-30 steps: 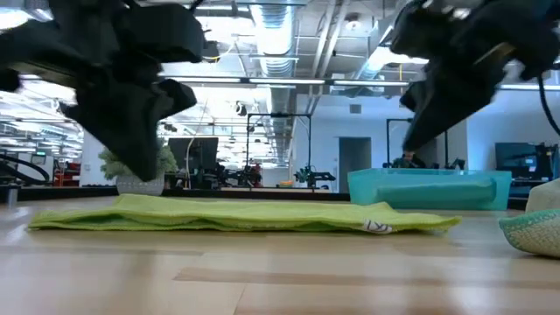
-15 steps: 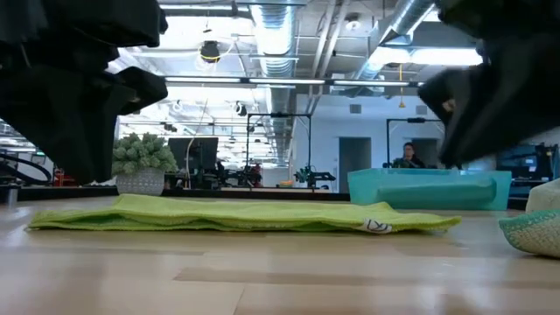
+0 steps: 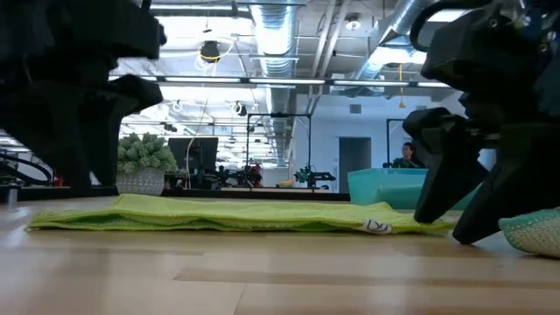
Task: Fold microfiber towels
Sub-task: Fold the green microfiber cloth
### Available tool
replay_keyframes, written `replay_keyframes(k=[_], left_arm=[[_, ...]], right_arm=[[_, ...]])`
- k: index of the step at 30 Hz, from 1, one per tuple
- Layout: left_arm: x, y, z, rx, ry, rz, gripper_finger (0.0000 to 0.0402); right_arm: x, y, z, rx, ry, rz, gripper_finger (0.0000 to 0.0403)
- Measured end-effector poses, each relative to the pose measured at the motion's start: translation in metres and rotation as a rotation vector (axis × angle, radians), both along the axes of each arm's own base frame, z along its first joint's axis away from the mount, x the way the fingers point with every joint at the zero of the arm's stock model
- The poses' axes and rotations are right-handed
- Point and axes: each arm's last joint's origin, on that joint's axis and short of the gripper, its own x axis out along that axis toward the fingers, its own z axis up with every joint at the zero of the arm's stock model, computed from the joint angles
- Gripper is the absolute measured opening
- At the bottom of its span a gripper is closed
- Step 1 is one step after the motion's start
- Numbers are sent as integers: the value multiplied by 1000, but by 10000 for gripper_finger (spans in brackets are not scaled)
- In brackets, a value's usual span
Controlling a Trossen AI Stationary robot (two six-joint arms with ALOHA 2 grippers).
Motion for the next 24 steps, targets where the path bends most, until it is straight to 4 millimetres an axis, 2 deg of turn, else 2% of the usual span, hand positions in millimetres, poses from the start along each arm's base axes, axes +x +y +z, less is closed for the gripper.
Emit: replay_keyframes(k=[5, 15, 20, 24], left_arm=[[-9, 6, -12, 15, 38, 31, 103], [-16, 10, -24, 9, 46, 60, 103], [-17, 11, -25, 2, 45, 71, 103], [-17, 10, -25, -3, 49, 71, 103]], right_arm=[[0, 1, -6, -5, 15, -20, 168], [2, -6, -4, 4, 21, -68, 15], [9, -6, 3, -4, 14, -85, 13], [16, -3, 30, -22, 17, -44, 5]])
